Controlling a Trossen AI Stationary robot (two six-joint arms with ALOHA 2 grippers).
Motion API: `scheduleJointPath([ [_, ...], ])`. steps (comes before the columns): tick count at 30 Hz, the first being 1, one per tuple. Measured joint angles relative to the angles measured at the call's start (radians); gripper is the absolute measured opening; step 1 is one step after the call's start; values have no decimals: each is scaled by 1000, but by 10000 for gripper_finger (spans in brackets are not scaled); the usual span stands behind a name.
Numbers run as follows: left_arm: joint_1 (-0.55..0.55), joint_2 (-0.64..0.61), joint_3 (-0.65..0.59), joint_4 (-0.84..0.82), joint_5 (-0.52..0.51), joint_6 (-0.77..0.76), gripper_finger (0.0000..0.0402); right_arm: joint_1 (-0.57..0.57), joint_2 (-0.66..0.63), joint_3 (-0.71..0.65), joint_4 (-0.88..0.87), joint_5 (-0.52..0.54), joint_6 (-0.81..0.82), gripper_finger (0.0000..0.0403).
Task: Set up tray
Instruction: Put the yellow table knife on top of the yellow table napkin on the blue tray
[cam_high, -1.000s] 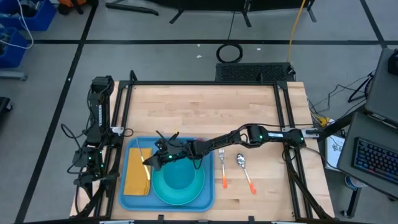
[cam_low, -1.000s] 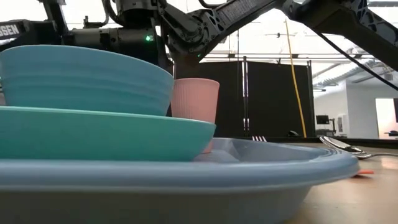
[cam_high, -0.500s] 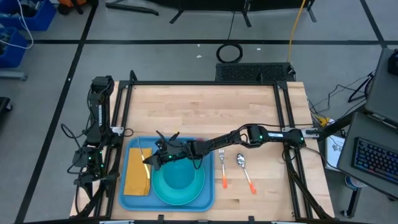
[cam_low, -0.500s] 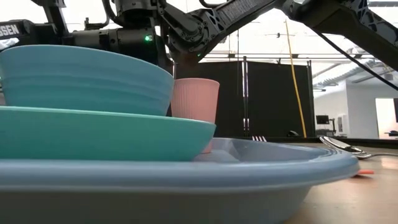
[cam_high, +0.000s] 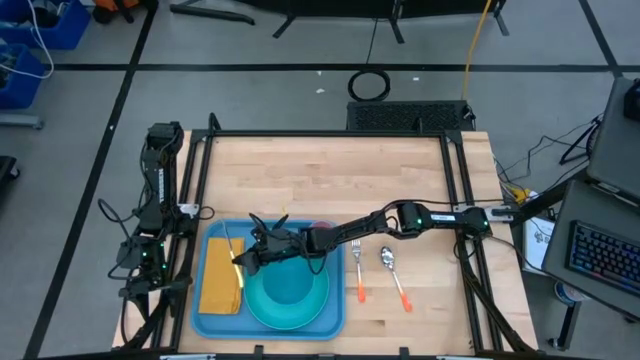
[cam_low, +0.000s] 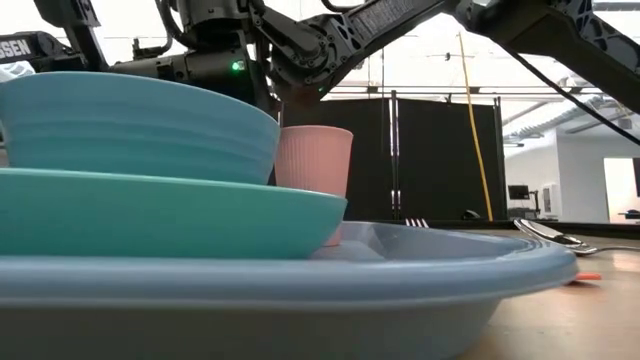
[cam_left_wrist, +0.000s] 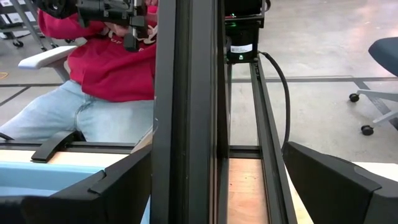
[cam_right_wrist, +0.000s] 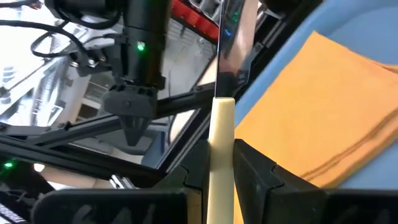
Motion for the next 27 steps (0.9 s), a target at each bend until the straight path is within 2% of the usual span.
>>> scheduleJointPath([
  [20, 0, 0, 0, 0, 0, 0, 351, 2, 13, 2, 22, -1, -3, 44],
  [27, 0, 0, 0, 0, 0, 0, 351, 5, 13, 1, 24, 4, -5, 65],
])
